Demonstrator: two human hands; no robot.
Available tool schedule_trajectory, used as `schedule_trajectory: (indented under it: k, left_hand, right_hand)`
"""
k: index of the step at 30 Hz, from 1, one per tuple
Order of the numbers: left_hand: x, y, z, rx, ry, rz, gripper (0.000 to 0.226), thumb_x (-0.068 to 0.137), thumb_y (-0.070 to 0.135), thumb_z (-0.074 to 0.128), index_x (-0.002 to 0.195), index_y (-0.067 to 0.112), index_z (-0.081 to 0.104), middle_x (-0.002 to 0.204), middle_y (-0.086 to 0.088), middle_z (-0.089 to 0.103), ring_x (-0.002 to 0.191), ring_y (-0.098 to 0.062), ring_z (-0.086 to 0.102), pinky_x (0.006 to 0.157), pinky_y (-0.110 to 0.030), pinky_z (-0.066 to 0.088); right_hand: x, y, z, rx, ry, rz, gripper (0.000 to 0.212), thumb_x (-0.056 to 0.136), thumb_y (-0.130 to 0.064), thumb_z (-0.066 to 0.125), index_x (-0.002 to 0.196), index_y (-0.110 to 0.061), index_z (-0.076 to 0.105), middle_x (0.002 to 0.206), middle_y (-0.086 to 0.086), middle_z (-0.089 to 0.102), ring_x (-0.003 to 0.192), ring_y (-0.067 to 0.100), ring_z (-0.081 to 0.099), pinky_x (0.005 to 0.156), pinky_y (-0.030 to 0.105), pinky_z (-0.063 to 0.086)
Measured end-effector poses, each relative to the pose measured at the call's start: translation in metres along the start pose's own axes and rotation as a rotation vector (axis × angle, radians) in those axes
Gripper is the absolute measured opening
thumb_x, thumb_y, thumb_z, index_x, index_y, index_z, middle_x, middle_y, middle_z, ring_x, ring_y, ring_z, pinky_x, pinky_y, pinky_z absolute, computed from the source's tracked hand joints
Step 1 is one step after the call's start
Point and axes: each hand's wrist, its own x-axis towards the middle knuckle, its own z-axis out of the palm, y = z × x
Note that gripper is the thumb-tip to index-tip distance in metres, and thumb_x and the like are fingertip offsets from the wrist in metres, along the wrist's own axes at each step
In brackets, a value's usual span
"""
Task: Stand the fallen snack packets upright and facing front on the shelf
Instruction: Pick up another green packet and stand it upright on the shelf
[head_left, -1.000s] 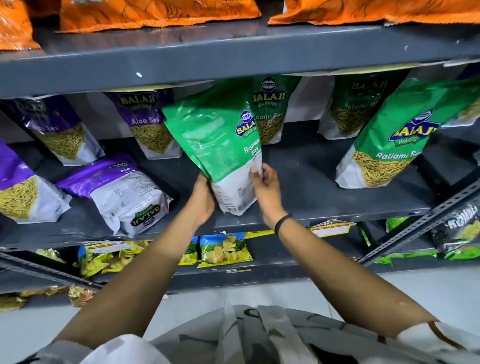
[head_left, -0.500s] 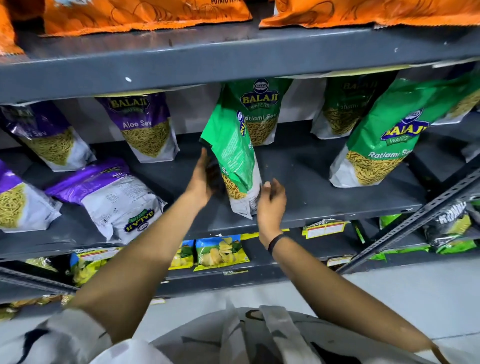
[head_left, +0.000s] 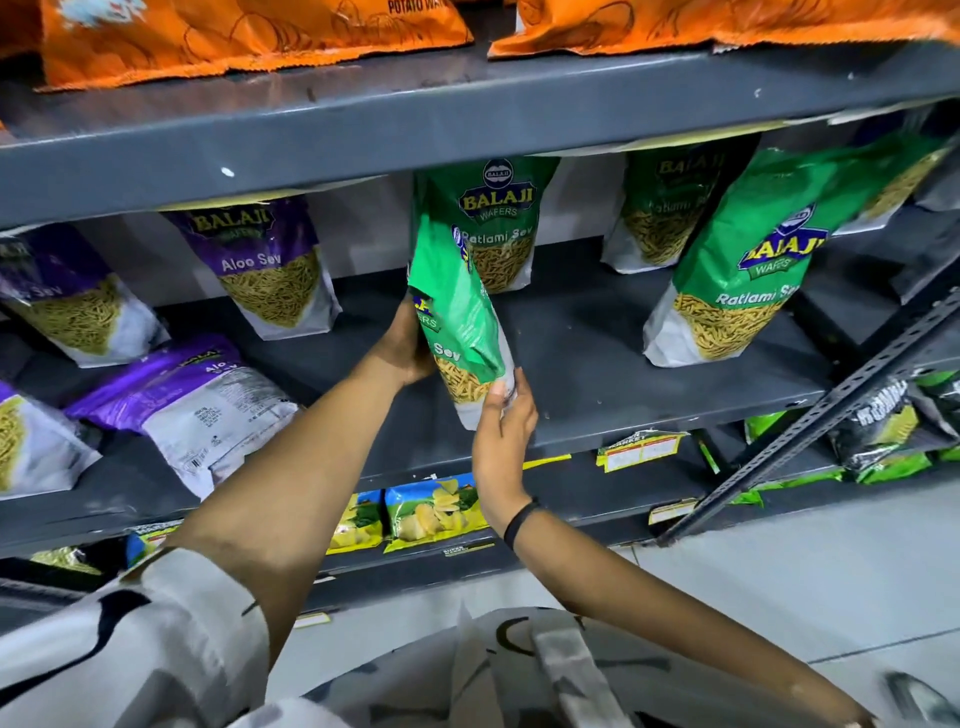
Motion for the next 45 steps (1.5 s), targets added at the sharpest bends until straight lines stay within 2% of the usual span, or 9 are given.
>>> schedule_trajectory:
  k: [3, 6, 11, 19, 23, 27, 37, 41, 45]
  left_hand:
    - [-0.008, -0.007, 0.012, -0.131, 0.022, 0.041, 0.058, 0.091, 0.058, 0.032, 0.097, 0.016, 0.072, 0.101, -0.008, 0.072, 0.098, -0.024, 0.066, 0.092, -0.041, 0.049]
    - [-0.018, -0.022, 0.023, -0.145, 0.065, 0.124, 0.066, 0.091, 0.062, 0.024, 0.126, 0.016, 0.056, 0.130, -0.011, 0.060, 0.119, -0.028, 0.057, 0.103, -0.044, 0.044]
    - [-0.032, -0.050, 0.035, -0.069, 0.217, 0.129, 0.057, 0.088, 0.066, 0.029, 0.120, 0.025, 0.053, 0.130, -0.001, 0.058, 0.102, -0.015, 0.063, 0.073, -0.032, 0.056]
    - [-0.027, -0.063, 0.019, 0.151, 0.330, 0.190, 0.075, 0.086, 0.070, 0.013, 0.145, 0.026, 0.029, 0.154, 0.003, 0.032, 0.139, -0.015, 0.033, 0.117, -0.041, 0.024]
    - [-0.024, -0.065, 0.032, 0.189, 0.256, 0.193, 0.064, 0.090, 0.065, 0.011, 0.140, 0.034, 0.036, 0.150, 0.004, 0.039, 0.138, -0.016, 0.036, 0.118, -0.045, 0.024]
    - [-0.026, -0.071, 0.045, 0.183, 0.299, 0.176, 0.060, 0.092, 0.062, 0.013, 0.139, 0.034, 0.036, 0.149, 0.003, 0.040, 0.137, -0.016, 0.036, 0.116, -0.039, 0.028]
    - [-0.033, -0.078, 0.074, 0.105, 0.367, 0.215, 0.054, 0.099, 0.045, 0.011, 0.139, 0.020, 0.037, 0.149, -0.003, 0.041, 0.136, -0.020, 0.038, 0.116, -0.039, 0.027]
    - [-0.032, -0.087, 0.062, 0.123, 0.377, 0.217, 0.059, 0.094, 0.056, 0.018, 0.142, 0.024, 0.032, 0.152, -0.001, 0.035, 0.139, -0.017, 0.034, 0.118, -0.041, 0.025]
    - [-0.041, -0.097, 0.045, 0.132, 0.551, 0.292, 0.059, 0.093, 0.056, 0.031, 0.137, 0.018, 0.040, 0.146, -0.006, 0.044, 0.133, -0.019, 0.041, 0.116, -0.046, 0.027]
  right_hand:
    - [0.025, -0.003, -0.010, -0.011, -0.002, -0.007, 0.045, 0.100, -0.033, 0.032, 0.139, -0.011, 0.040, 0.141, 0.014, 0.044, 0.133, 0.023, 0.038, 0.111, 0.026, 0.028]
    - [0.058, -0.007, -0.025, 0.085, -0.081, 0.019, 0.039, 0.100, -0.037, 0.030, 0.124, -0.013, 0.049, 0.133, 0.010, 0.054, 0.128, 0.027, 0.049, 0.111, 0.044, 0.038]
    - [0.108, -0.019, -0.046, 0.105, -0.186, 0.076, 0.048, 0.098, -0.045, 0.029, 0.134, -0.017, 0.046, 0.140, 0.008, 0.053, 0.126, 0.021, 0.051, 0.107, 0.035, 0.041]
    - [0.120, -0.020, -0.061, 0.008, -0.332, 0.143, 0.053, 0.095, -0.055, 0.026, 0.138, -0.026, 0.040, 0.135, -0.006, 0.050, 0.112, 0.005, 0.050, 0.090, 0.018, 0.038]
    - [0.120, -0.012, -0.072, -0.009, -0.397, 0.131, 0.037, 0.094, -0.055, 0.027, 0.122, -0.037, 0.042, 0.120, -0.016, 0.051, 0.092, -0.020, 0.050, 0.078, 0.006, 0.037]
    - [0.123, -0.011, -0.081, -0.006, -0.420, 0.146, 0.036, 0.094, -0.054, 0.028, 0.122, -0.035, 0.041, 0.113, -0.018, 0.053, 0.086, -0.024, 0.052, 0.068, -0.002, 0.042]
    - [0.132, -0.006, -0.097, 0.063, -0.441, 0.188, 0.049, 0.095, -0.053, 0.028, 0.134, -0.025, 0.040, 0.138, -0.001, 0.050, 0.118, 0.010, 0.050, 0.104, 0.029, 0.038]
    - [0.124, -0.005, -0.095, 0.006, -0.272, 0.112, 0.036, 0.096, -0.047, 0.034, 0.123, -0.024, 0.044, 0.134, 0.002, 0.048, 0.115, 0.011, 0.047, 0.100, 0.027, 0.036]
    - [0.097, 0.001, -0.090, 0.009, 0.114, 0.051, 0.017, 0.097, -0.028, 0.045, 0.094, -0.011, 0.044, 0.099, 0.011, 0.055, 0.091, 0.021, 0.051, 0.076, 0.022, 0.035]
